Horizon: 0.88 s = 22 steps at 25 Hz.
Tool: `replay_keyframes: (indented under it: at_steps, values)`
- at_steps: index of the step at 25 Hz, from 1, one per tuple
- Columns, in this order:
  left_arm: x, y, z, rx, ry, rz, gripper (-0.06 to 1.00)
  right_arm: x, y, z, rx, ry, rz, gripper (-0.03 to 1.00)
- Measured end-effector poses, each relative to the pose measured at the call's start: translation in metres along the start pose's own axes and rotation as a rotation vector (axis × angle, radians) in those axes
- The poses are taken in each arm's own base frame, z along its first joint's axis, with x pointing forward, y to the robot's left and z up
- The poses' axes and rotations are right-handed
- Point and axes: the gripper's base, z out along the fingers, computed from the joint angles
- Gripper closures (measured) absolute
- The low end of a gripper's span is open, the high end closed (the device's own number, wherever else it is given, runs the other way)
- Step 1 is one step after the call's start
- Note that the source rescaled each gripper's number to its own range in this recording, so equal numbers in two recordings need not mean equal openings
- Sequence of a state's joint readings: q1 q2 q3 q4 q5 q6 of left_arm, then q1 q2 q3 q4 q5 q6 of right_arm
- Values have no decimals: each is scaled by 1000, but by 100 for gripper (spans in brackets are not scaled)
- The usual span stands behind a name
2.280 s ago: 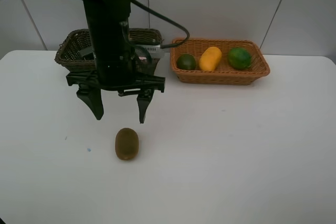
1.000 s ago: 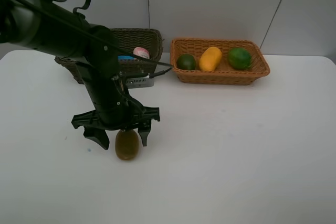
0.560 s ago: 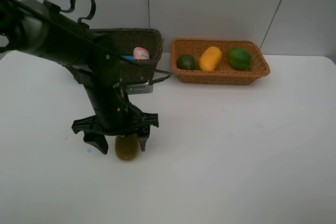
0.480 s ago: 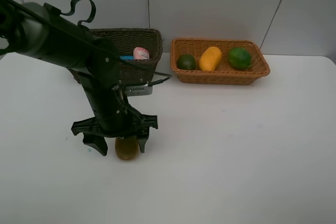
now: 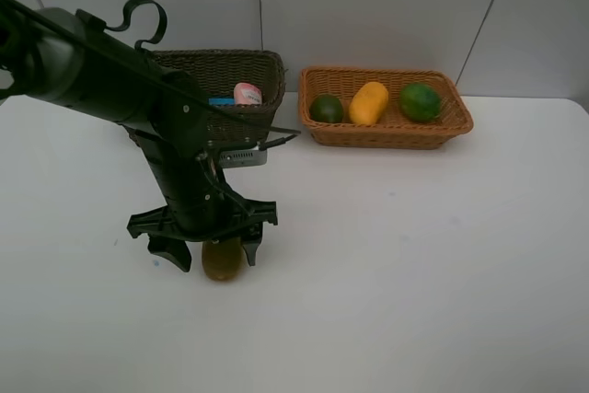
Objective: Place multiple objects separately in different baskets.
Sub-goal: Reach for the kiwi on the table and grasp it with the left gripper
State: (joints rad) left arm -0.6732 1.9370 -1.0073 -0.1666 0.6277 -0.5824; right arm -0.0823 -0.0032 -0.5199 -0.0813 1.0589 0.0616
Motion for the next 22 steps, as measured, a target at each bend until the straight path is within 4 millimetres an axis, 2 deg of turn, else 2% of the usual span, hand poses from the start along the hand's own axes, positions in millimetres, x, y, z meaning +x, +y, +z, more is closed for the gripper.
replay_keyframes:
  at_steps: [15,17,18,19,20,22]
  values:
    - [-1,-1,0,8,-12,1,-4,0,0,0,0,0,0,-3]
    - [-1,-1,0,6,-9,1,8,0,0,0,0,0,0,-3]
    - [-1,0,0,4,-6,1,23,0,0,0,0,0,0,-3]
    - [0,0,0,3,-5,1,45,0,0,0,0,0,0,-3]
    - [0,0,0,2,-4,1,58,0,0,0,0,0,0,-3]
    - [0,0,0,2,-4,4,56,0,0,0,0,0,0,-3]
